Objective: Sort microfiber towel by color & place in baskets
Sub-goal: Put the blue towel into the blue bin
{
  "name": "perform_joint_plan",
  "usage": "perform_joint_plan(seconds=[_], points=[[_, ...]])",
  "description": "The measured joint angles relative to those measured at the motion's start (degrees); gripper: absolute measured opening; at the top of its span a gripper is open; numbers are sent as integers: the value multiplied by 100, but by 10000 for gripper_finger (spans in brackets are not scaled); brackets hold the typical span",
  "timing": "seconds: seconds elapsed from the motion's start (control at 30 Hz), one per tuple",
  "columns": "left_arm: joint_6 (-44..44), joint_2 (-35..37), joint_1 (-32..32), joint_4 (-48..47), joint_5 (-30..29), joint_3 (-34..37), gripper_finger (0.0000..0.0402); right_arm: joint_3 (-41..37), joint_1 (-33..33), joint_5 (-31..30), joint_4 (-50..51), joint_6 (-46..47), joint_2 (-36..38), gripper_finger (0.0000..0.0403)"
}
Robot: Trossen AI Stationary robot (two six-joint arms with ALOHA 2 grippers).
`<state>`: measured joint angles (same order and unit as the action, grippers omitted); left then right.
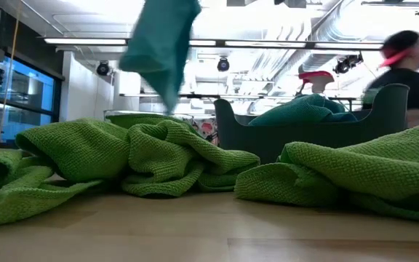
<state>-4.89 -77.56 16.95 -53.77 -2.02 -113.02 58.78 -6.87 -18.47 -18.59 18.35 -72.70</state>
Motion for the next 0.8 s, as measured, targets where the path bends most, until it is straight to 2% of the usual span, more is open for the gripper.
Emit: perform_joint_plan(seconds=[0.27, 0.37, 0.5, 0.67, 0.8], points=[[97, -618, -140, 123, -20, -883, 0, 1615, 129, -58, 1687, -788, -944, 218], [98, -727, -140, 131, -38, -1145, 0, 2155, 128, -291, 2267, -1175, -1217, 245], [111, -729, -140, 160, -189, -1349, 0, 2727, 122, -896, 2753, -1744, -1527, 277], [210, -612, -138, 54, 102, -1423, 0, 3189, 127, -1145, 3302, -2018, -1697, 297], [260, -399, -138, 77, 639, -1444, 0, 3306, 170, -1129, 3471, -2137, -1694, 299]])
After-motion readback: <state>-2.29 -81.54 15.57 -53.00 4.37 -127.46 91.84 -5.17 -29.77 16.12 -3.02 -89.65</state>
